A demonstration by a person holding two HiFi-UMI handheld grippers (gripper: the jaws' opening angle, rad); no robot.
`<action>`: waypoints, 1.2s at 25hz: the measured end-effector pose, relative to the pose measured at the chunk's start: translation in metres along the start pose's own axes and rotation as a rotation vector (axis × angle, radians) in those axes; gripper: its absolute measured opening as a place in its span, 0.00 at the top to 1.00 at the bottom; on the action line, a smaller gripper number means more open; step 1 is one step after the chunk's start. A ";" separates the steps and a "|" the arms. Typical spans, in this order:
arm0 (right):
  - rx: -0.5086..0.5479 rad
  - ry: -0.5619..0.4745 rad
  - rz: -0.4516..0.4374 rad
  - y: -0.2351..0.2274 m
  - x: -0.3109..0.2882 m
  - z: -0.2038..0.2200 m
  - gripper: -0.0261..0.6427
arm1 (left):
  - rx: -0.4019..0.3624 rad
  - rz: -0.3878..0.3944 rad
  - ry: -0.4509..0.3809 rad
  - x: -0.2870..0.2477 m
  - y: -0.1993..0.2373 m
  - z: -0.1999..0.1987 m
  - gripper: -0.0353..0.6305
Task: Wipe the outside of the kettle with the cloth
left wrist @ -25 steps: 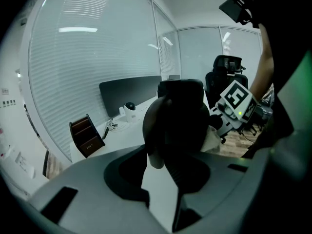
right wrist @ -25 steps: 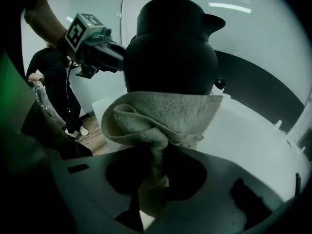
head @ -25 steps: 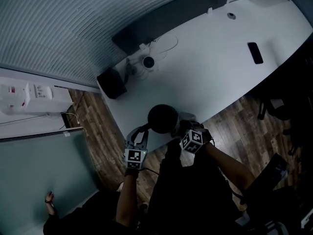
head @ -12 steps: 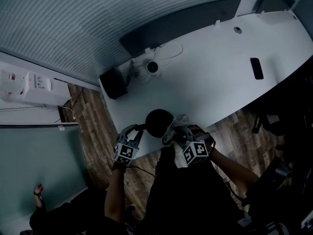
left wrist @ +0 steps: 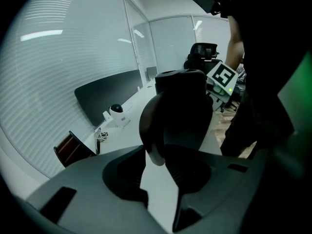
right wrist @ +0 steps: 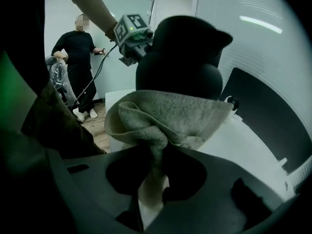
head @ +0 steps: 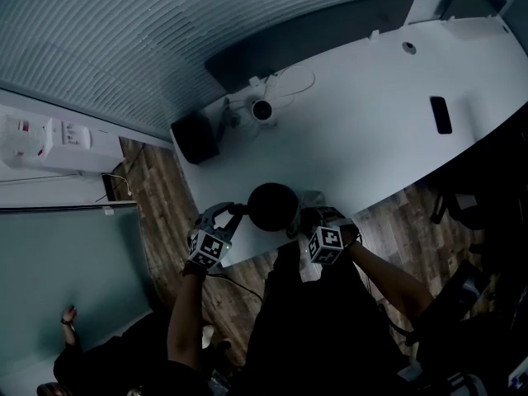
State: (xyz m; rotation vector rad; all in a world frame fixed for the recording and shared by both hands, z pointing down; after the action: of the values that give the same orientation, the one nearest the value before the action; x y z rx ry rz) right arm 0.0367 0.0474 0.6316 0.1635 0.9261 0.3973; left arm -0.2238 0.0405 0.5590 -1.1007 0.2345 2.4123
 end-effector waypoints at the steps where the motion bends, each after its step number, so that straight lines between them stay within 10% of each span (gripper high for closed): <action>1: 0.000 0.014 -0.006 0.002 -0.007 0.003 0.84 | -0.005 0.000 0.002 -0.001 0.003 0.000 0.78; 18: 0.102 -0.200 0.084 -0.042 0.067 -0.053 0.84 | -0.184 0.114 0.086 -0.008 0.034 -0.013 0.77; 30: 0.058 -0.016 -0.005 -0.017 -0.014 0.001 0.84 | -0.253 0.166 0.120 -0.019 0.054 -0.024 0.77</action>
State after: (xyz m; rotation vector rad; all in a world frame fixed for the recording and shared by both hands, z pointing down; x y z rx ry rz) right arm 0.0345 0.0261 0.6373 0.2172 0.9225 0.3646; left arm -0.2236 -0.0213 0.5551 -1.3894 0.0607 2.5778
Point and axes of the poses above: the fingertips, and each gripper's own axes: x backward along the fingers, y to its left, z out of its underside, the point moved 10 cm from there along x, backward along the fingers, and after that the axes turned 11 degrees about z, right-handed, at the moved point
